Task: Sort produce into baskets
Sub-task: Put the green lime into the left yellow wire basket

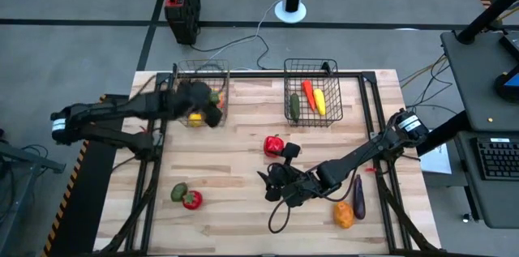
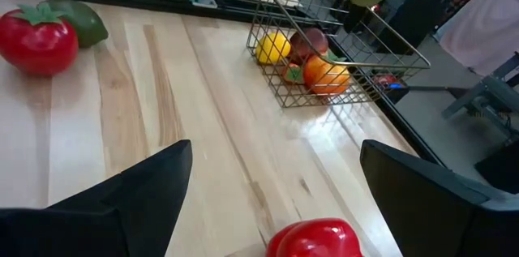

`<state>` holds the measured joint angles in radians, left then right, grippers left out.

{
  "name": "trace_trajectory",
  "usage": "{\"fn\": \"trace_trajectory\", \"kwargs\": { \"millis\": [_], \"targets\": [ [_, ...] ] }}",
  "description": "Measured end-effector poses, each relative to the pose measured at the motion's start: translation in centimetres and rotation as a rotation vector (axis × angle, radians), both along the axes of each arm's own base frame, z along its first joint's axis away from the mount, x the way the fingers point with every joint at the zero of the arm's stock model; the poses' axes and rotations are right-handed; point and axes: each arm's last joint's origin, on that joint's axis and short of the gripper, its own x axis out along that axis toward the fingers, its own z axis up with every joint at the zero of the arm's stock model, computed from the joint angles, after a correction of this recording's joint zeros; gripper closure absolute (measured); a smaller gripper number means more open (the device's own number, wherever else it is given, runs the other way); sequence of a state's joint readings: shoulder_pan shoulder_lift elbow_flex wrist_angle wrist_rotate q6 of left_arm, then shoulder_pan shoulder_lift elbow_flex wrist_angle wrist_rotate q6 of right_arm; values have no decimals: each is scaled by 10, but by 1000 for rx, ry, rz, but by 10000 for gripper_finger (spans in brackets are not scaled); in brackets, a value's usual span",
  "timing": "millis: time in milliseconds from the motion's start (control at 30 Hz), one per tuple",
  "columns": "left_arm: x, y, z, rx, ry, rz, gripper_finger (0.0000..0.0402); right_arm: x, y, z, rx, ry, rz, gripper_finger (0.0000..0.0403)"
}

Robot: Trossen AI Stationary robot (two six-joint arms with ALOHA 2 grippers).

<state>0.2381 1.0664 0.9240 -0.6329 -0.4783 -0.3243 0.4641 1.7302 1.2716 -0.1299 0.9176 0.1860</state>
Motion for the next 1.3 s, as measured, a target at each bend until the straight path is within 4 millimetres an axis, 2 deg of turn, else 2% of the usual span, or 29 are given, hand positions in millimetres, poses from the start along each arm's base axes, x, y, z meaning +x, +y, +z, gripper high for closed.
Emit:
{"fn": "trace_trajectory", "kwargs": {
  "millis": [167,400,567,700,867,1300],
  "targets": [
    [-4,41,-3,-52,116,-3,226,0,0,0,0,0,0,53],
    [-8,91,-28,-116,234,49,226,0,0,-1,6,-3,-3,53],
    [-7,115,-47,-174,266,36,226,0,0,-1,11,-5,-6,53],
    [-7,127,-61,-199,317,50,225,0,0,-1,11,-5,-8,53],
    [-2,134,-72,-213,360,26,217,1,-2,-1,11,-5,-13,53],
    [22,158,-60,-175,368,-2,213,2,-5,-2,25,-13,-26,53]
  ]
}}
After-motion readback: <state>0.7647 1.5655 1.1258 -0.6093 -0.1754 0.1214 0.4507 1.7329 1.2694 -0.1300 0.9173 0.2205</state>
